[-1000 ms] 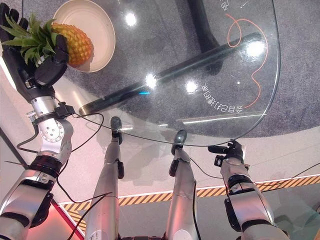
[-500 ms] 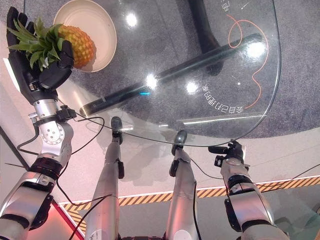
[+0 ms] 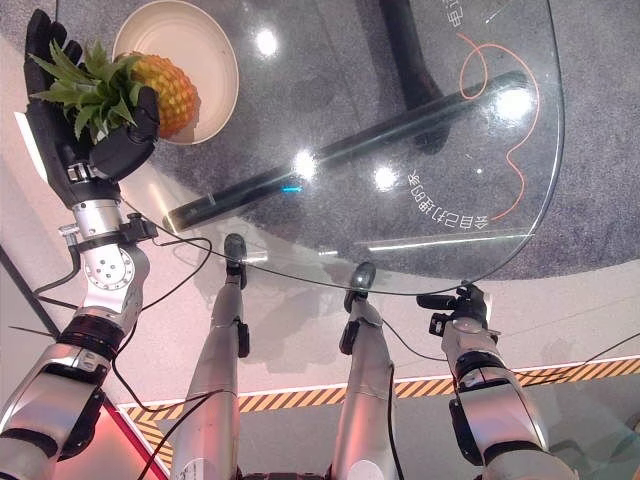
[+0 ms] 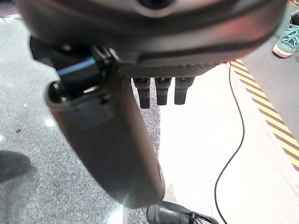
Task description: Pick up the fruit to the plate
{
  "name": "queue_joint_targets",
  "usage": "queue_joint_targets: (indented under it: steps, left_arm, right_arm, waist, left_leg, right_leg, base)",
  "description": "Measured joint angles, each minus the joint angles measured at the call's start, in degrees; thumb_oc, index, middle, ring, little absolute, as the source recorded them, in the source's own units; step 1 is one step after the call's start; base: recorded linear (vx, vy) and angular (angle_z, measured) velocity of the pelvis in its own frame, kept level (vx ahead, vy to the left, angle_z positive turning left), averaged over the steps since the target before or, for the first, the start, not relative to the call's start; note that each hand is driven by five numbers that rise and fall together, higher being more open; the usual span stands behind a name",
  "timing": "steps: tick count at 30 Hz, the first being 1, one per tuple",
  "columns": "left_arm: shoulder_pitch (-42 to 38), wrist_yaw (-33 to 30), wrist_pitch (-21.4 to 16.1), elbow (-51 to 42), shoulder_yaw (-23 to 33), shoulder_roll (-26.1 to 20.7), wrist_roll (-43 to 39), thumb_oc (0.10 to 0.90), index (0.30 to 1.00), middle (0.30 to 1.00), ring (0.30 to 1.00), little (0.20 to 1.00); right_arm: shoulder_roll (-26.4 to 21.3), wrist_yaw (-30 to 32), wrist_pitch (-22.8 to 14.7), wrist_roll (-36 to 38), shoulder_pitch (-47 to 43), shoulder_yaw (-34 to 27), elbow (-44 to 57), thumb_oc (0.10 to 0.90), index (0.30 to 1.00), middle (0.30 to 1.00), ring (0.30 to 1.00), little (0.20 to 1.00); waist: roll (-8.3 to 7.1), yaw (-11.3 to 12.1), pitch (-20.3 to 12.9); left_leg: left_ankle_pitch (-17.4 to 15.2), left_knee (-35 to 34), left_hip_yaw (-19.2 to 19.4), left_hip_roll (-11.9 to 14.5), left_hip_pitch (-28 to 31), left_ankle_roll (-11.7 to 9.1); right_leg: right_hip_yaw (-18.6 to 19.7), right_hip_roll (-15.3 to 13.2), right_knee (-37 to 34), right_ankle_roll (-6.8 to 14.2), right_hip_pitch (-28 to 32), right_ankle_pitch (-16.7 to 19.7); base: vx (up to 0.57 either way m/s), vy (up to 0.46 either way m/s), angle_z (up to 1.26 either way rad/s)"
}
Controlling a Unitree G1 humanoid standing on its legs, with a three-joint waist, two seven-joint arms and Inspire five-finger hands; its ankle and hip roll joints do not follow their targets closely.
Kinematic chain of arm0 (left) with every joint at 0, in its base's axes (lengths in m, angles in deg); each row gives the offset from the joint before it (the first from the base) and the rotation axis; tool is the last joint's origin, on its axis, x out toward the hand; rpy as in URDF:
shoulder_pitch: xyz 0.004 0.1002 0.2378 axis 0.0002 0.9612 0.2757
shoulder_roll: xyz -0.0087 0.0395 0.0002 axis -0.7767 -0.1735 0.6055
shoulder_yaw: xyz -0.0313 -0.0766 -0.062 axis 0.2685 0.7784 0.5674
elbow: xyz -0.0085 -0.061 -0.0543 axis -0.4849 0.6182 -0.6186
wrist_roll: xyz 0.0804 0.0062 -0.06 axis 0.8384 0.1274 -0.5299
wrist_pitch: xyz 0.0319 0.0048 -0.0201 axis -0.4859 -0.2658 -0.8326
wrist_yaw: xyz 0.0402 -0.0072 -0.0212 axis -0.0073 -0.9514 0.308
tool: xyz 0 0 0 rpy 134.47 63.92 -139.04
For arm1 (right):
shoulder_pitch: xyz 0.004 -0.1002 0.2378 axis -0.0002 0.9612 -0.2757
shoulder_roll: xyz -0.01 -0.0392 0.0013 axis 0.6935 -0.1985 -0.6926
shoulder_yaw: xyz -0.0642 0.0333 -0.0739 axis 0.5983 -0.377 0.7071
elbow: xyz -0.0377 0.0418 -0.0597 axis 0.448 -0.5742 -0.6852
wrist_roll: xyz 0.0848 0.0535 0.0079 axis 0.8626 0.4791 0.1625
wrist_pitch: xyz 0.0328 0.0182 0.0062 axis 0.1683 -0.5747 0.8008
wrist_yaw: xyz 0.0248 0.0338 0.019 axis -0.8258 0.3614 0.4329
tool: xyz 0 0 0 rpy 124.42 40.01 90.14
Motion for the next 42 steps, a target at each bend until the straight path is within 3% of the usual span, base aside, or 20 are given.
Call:
queue_joint_targets:
  steps: [22,42]
  left_arm:
    - [-5.1,-4.0,1.4,-1.3,-0.4,-1.1,3.2,0.8,0.9,0.9,0.9,0.9]
    - [-6.9,-3.9,2.2,-2.3,-0.5,-2.2,3.3,0.8,0.9,0.9,0.9,0.9]
  right_arm:
    - [0.0,-0.1,0.1,-0.7,-0.3,0.0,0.1,0.8,0.9,0.9,0.9,0.9]
    - [0.0,-0.1,0.3,-0.7,-0.7,0.0,0.1,0.8,0.9,0.9,0.9,0.9]
  waist:
    - [0.02,-1.0,0.0]
    - [0.02,-1.4,0.0]
  left_leg:
    - [-0.1,-0.1,0.1,0.0,0.1,0.2]
    - [-0.1,-0.1,0.2,-0.1,0.1,0.1]
  right_leg:
    - [0.1,-0.1,0.0,0.0,0.1,-0.1]
    - [0.2,-0.3,1.1,-0.1,-0.6,-0.6]
  base:
    - [0.0,0.002,0.0]
    - [0.0,-0.001,0.0]
